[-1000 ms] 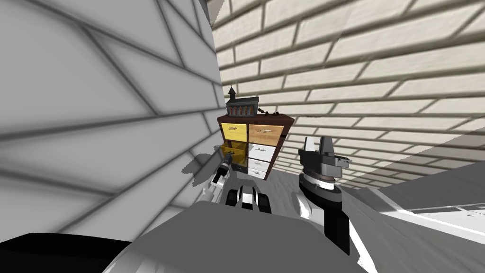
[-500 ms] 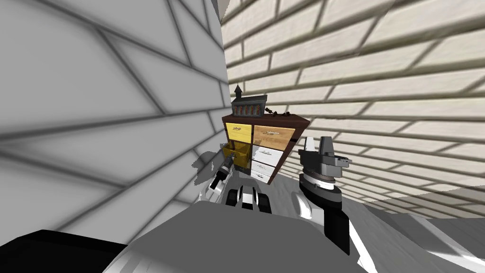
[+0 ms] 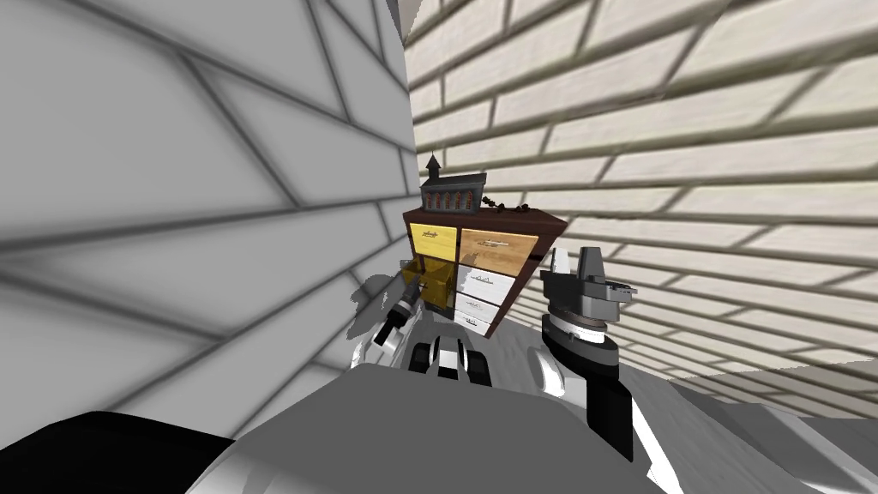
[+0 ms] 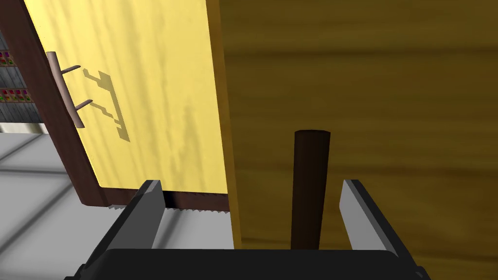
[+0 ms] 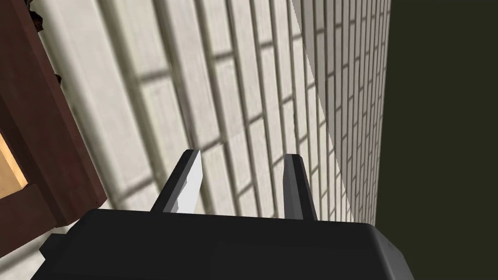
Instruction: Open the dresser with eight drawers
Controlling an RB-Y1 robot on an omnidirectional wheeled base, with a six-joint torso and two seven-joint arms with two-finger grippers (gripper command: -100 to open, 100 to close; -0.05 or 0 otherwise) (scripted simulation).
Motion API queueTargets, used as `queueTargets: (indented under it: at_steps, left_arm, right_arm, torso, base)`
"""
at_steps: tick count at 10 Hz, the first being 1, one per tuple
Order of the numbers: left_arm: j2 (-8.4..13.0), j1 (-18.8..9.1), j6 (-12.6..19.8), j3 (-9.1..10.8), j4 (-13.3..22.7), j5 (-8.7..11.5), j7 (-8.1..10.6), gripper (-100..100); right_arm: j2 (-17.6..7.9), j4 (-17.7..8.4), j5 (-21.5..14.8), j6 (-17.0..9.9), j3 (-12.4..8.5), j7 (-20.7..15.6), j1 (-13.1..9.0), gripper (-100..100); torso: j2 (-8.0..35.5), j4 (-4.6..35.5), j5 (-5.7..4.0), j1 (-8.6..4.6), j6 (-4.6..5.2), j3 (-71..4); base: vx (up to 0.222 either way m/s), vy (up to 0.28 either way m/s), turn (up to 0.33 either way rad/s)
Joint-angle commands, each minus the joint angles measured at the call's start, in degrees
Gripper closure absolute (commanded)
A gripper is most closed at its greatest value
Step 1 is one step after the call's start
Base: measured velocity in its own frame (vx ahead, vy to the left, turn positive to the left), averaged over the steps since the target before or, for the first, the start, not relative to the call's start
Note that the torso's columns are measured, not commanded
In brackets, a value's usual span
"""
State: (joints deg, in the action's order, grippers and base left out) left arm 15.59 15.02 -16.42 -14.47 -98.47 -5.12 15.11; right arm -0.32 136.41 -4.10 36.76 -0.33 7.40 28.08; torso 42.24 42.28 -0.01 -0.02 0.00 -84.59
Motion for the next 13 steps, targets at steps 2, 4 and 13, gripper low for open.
queueTargets:
  at_steps: [2, 4, 13]
  left_arm:
    - [2.0, 2.2, 2.6, -0.8, -5.5, 0.0, 1.14, -100]
    - [3.7, 3.9, 4.4, -1.38, -9.1, 0.0, 2.04, -100]
    - [4.4, 4.8, 6.1, -1.71, -10.0, -0.1, 2.43, 0]
  right_arm:
    - [0.0, 0.0, 0.0, 0.0, 0.0, 0.0, 0.0, 0]
    - [0.0, 0.0, 0.0, 0.0, 0.0, 0.0, 0.0, 0]
    - [0.0, 0.0, 0.0, 0.0, 0.0, 0.0, 0.0, 0]
  torso:
    - [0.1, 0.0, 0.0, 0.01, 0.03, 0.0]
    - [0.1, 0.1, -0.02, -0.01, 0.0, 0.1]
    - [0.1, 0.1, -0.02, -0.02, 0.01, 0.1]
  base:
    - [0.031, -0.022, 0.028]
    - [0.039, -0.031, 0.062]
    - [0.012, -0.004, 0.008]
